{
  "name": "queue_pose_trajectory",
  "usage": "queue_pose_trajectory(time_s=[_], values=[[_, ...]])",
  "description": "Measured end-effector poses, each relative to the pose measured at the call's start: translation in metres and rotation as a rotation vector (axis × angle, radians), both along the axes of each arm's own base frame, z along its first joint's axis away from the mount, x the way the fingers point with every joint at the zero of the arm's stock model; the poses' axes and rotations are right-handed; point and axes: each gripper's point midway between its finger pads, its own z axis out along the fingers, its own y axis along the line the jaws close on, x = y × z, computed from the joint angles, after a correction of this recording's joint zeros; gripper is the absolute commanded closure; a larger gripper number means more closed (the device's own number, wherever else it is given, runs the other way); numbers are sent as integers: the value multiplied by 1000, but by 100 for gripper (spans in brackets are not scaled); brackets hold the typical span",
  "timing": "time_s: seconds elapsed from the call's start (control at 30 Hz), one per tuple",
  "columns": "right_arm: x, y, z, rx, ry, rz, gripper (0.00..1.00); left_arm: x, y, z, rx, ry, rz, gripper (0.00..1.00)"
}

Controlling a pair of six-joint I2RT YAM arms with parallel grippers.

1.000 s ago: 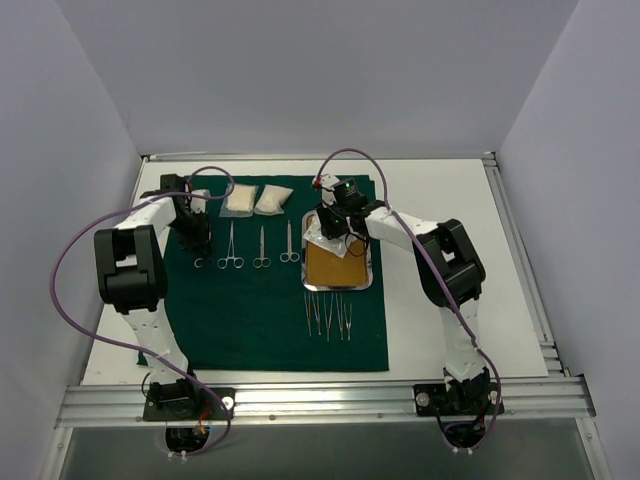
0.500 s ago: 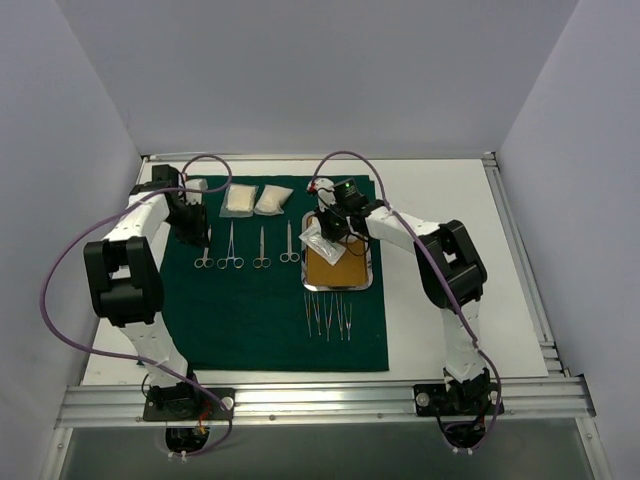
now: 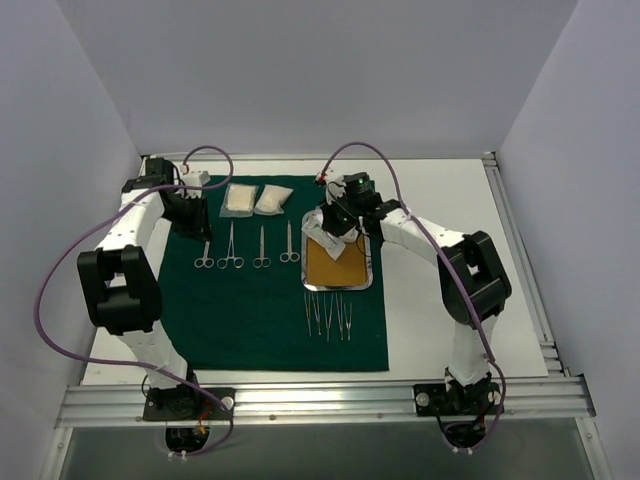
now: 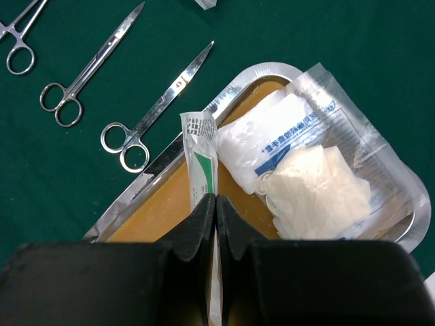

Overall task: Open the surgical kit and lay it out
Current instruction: Pick up the medical item from the container.

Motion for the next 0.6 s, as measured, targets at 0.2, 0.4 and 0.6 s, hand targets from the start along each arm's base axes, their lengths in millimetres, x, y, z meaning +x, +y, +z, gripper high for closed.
queue_pose_trajectory(time_s=[0.2,0.4,0.6], values=[[-10,2,10,46,15,-19,100,-8,-18,19,-88,-12,-128,68],[-44,50,49,132,-27,97,100,-20,-18,36,-96,-34,-210,68],[-122,151,64,205,-7,410,100,-28,6,59,-37,-97,-188,67]])
